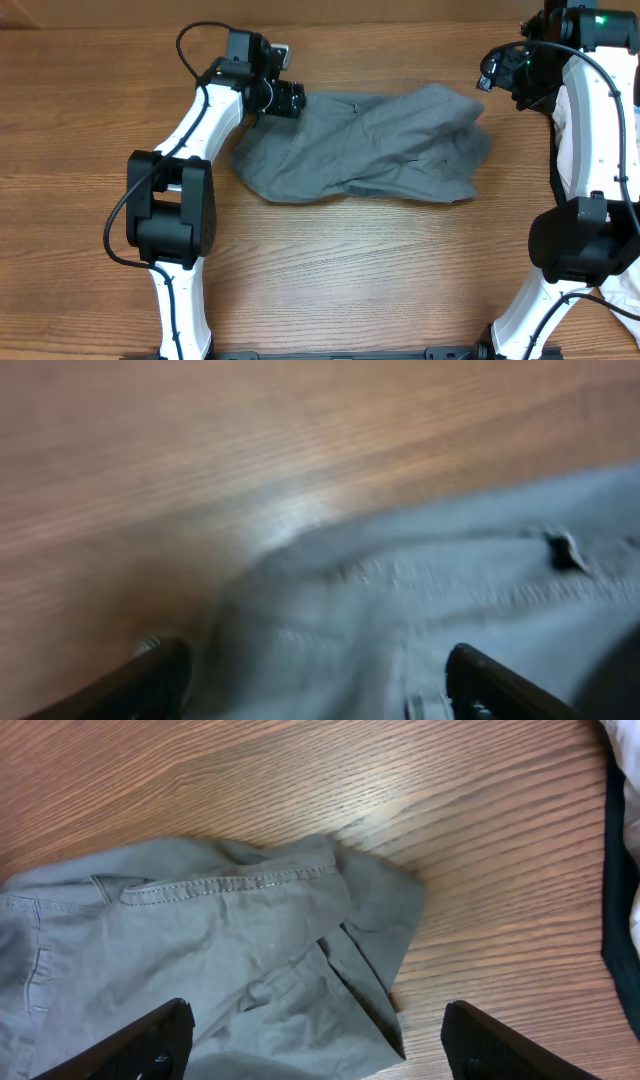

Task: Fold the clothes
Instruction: 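Reach the left gripper to the shorts' left waistband and grasp it, then grasp the shorts' right edge with the right gripper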

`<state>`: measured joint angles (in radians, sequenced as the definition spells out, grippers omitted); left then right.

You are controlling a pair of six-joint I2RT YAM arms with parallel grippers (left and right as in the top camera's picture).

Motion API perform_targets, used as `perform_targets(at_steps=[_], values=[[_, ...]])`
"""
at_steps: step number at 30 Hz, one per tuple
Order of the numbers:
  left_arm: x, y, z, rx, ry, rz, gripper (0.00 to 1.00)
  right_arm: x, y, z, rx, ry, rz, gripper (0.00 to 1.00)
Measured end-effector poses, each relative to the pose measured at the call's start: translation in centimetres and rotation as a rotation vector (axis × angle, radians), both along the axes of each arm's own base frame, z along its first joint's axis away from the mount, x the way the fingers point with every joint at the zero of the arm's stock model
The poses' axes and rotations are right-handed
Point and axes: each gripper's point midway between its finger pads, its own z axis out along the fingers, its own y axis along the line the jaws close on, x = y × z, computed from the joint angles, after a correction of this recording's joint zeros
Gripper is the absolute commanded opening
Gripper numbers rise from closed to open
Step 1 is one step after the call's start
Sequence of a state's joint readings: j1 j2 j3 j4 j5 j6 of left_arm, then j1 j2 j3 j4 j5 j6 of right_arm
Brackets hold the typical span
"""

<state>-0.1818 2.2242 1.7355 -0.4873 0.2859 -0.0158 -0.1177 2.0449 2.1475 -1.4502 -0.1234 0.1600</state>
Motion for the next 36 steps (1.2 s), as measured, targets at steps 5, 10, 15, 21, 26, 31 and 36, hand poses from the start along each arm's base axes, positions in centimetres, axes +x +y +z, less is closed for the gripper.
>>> perform_targets(at_steps=[5,10,15,21,26,31,36], values=[[0.7,0.6,0.2,0.024,-0.029,0.026,0.56,0.1,0.0,0.0,0.0,-0.003,0.0,0.85],[0.8,0.8,-0.5,0.043,-0.022,0.032,0.67,0.2,0.0,0.0,-0.001,-0.008,0.0,0.85],[0.5,1.1,-2.9,0.064,0.018,0.04,0.71,0.2,0.0,0.1,-0.001,-0.009,0.0,0.85],[0.4,1.2,-3.6,0.068,0.033,0.044,0.49,0.2,0.0,0.1,-0.001,-0.009,0.0,0.86],[0.2,0.9,-3.7,0.051,0.044,0.032,0.04,0.2,0.0,0.1,-0.002,-0.009,0.003,0.89],[0.1,0.5,-3.4,0.004,0.062,0.044,0.04,0.1,0.0,0.0,-0.002,-0.005,0.004,0.82],[0.2,0.2,-0.3,-0.116,0.065,0.089,0.05,-1.2,0.1,-0.3,0.005,0.049,0.003,0.82]])
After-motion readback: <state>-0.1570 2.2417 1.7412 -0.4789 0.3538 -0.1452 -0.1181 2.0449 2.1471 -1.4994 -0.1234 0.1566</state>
